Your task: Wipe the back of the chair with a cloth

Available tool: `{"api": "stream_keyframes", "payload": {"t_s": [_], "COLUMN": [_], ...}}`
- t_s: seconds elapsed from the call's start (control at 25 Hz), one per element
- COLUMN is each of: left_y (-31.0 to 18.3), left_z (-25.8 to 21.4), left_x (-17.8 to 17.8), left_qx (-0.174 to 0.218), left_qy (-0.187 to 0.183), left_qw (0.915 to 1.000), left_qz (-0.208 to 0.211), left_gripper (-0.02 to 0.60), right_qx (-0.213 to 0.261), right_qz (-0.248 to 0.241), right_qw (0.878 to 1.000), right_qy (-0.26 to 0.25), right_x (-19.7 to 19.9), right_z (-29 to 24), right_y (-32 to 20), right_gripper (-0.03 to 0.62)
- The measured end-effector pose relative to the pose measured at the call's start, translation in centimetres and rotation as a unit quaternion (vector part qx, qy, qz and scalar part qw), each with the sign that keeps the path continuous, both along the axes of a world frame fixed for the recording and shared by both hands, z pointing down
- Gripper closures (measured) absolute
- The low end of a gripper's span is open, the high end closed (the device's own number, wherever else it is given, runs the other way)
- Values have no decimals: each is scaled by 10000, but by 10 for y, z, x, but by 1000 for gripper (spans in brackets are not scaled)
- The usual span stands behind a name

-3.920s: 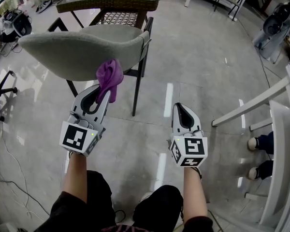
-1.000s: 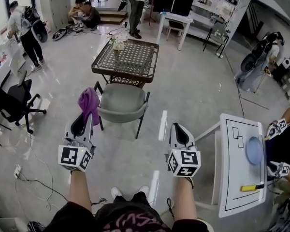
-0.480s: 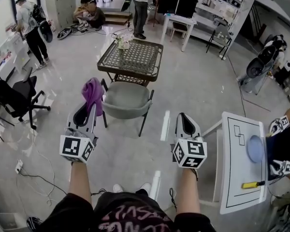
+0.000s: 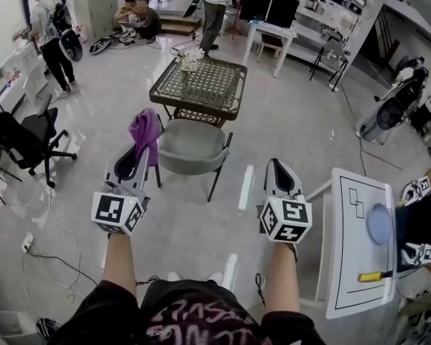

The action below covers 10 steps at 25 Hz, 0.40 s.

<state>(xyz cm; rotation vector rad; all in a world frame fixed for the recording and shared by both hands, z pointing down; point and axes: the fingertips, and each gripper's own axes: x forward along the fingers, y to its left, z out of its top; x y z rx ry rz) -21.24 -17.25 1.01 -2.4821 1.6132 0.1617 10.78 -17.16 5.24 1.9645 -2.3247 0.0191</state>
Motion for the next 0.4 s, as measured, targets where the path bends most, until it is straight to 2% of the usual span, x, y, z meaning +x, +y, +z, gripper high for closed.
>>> {"api": "stream_keyframes", "payload": {"t_s": [0.4], "left_y": [-5], "left_z": [9], "left_x": [4], "left_qx": [-158], "left_qy": [-54], "left_qw": [9999], "left_qz": [5], "left_gripper": [508], "right_qx": [-4], "right_qz": [48], "right_qw": [10000], "right_qy": [-4], "right_x": [6], "right_z": [2], "right_y": [-7], "right_gripper": [568]}}
